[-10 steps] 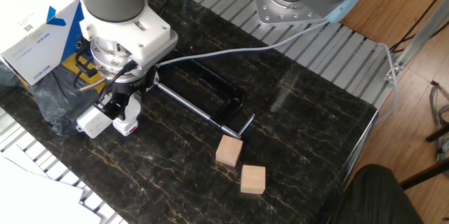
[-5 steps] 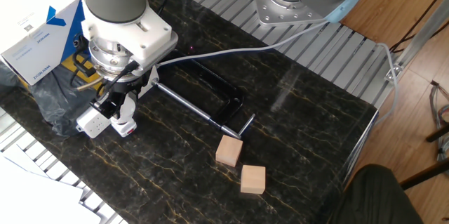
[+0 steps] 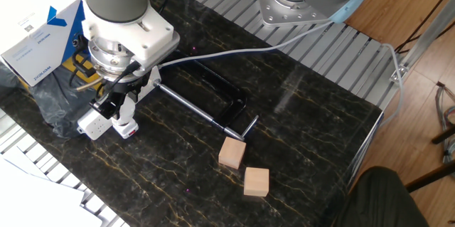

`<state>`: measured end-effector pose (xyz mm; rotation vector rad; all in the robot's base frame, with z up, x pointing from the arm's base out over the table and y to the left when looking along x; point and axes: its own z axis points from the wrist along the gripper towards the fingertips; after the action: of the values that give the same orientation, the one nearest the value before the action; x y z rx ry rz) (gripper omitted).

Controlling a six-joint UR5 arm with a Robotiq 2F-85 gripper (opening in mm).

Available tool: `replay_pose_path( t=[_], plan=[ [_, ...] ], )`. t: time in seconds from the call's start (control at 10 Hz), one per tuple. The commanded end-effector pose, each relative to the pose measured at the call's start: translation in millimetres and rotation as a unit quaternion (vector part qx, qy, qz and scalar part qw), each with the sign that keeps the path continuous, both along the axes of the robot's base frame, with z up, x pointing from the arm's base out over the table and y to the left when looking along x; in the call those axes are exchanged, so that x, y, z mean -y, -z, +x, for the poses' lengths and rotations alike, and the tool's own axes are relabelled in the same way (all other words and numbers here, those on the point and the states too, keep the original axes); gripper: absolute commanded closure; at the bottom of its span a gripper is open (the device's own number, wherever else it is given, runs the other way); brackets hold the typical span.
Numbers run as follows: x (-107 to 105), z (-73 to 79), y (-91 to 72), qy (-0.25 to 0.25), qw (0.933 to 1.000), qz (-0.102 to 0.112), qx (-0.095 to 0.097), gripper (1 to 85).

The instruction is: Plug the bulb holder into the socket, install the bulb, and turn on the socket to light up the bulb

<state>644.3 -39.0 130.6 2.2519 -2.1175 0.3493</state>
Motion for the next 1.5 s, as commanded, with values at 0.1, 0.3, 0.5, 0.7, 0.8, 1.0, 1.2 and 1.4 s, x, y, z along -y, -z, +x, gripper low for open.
replay_pose_path(
  t=[0.1, 0.3, 0.5, 0.7, 0.8, 1.0, 1.2, 1.4],
  plan=[
    [-7, -2.6, -3.9, 0.001, 0.9998, 0.017, -0.007, 84.7],
    [-14, -4.6, -11.8, -0.004, 0.9997, 0.023, -0.004, 84.7],
    [-16, -2.0, -7.9, -0.011, 0.9994, 0.034, -0.003, 84.7],
    [-16, -6.3, -6.8, -0.007, 0.9992, 0.037, -0.010, 84.7],
    [-14, -10.0, -4.4, -0.003, 0.9991, 0.040, -0.015, 84.7],
    [-10, -16.8, -4.2, -0.003, 0.9986, 0.048, -0.022, 84.7],
    [-9, -18.6, -11.3, -0.006, 0.9989, 0.042, -0.019, 84.7],
    [-10, -16.7, -13.1, -0.009, 0.9990, 0.041, -0.015, 84.7]
  ],
)
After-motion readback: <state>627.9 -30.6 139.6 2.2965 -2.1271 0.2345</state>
